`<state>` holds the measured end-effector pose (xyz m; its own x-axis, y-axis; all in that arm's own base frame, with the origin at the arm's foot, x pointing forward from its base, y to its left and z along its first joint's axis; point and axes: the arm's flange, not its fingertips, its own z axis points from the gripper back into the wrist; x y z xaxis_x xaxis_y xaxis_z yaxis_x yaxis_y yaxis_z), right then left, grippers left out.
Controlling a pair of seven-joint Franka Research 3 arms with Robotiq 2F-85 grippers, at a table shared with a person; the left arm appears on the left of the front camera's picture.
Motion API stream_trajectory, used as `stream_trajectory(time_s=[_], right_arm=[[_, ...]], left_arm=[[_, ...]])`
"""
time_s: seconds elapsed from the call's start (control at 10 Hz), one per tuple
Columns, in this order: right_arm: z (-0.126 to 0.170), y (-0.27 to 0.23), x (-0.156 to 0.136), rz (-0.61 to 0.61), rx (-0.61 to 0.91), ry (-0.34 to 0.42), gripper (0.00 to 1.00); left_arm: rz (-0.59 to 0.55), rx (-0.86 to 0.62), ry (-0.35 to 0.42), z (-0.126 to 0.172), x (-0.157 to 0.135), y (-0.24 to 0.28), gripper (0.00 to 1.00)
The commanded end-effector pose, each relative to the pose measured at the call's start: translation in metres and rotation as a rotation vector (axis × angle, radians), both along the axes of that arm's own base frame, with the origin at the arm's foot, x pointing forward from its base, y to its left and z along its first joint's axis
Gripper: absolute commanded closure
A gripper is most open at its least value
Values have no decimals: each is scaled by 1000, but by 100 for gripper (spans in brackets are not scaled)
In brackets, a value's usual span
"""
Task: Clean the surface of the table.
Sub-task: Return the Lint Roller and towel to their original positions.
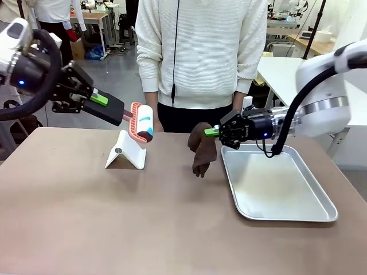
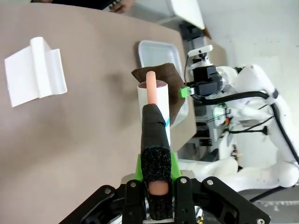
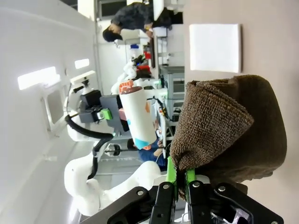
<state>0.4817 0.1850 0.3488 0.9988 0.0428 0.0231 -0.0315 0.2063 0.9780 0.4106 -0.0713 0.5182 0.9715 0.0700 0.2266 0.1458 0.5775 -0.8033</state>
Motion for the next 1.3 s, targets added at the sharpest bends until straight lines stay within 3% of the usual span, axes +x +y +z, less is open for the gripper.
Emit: stream_trajectory(time_s=[0.0, 0.2, 0.3, 0.4, 0.8, 0.9, 1.0, 1.2], right_arm=[[-18, 15, 9, 5, 20, -7, 92], [-40, 23, 11, -12, -15, 10, 92], [-41, 22, 13, -26, -21, 7, 92], [-35, 14, 15, 5, -7, 33, 92], [-46, 15, 7, 12, -27, 50, 92], [-48, 13, 8, 9, -30, 53, 92], [-33, 28, 8, 19, -48, -14, 92], [-27, 40, 20, 55, 22, 4, 92]], left_arm=[[-34, 60, 47, 2, 21, -5, 78], [-104, 75, 54, -7, 41, -9, 78], [-78, 88, 68, -10, 48, -9, 78], [-70, 76, 42, -14, 32, -13, 78], [-70, 76, 42, -14, 32, -13, 78], [-83, 79, 42, -15, 39, -13, 78], [-86, 146, 96, -10, 51, -21, 78], [-14, 190, 113, -1, 75, -35, 78]])
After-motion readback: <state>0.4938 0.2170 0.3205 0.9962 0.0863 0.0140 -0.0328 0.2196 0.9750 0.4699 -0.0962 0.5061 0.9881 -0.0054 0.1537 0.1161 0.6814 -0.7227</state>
